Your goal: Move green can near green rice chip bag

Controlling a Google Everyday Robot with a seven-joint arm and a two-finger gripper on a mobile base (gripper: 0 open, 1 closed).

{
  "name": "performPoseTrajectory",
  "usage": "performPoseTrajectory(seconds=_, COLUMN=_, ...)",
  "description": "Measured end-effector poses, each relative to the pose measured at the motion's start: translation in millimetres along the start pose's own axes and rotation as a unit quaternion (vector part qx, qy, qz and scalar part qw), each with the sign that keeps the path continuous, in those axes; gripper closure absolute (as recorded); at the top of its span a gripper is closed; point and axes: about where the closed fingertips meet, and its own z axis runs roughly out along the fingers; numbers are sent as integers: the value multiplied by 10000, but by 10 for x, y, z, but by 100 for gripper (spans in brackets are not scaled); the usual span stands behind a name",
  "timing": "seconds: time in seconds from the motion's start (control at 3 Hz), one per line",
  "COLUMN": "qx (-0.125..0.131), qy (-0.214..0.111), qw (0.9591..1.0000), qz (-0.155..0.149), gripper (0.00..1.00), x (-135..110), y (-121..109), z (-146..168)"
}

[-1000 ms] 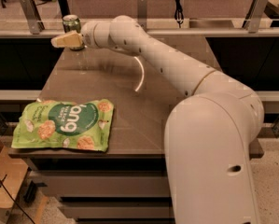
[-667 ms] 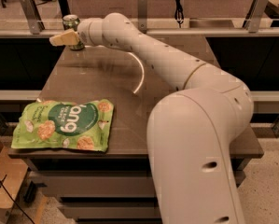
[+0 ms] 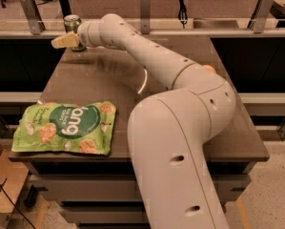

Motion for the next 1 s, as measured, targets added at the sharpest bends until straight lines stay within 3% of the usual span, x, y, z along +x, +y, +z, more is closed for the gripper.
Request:
performPoseTrajectory(seconds=0.33, qx=-76, qy=-23, qw=9998, qz=172, gripper=18, x=80, y=-27, z=126)
performPoseTrajectory(seconds=1.0, qx=-220, qy=-227, qw=9994, qz=158, gripper=64, x=-44, y=-33, z=86)
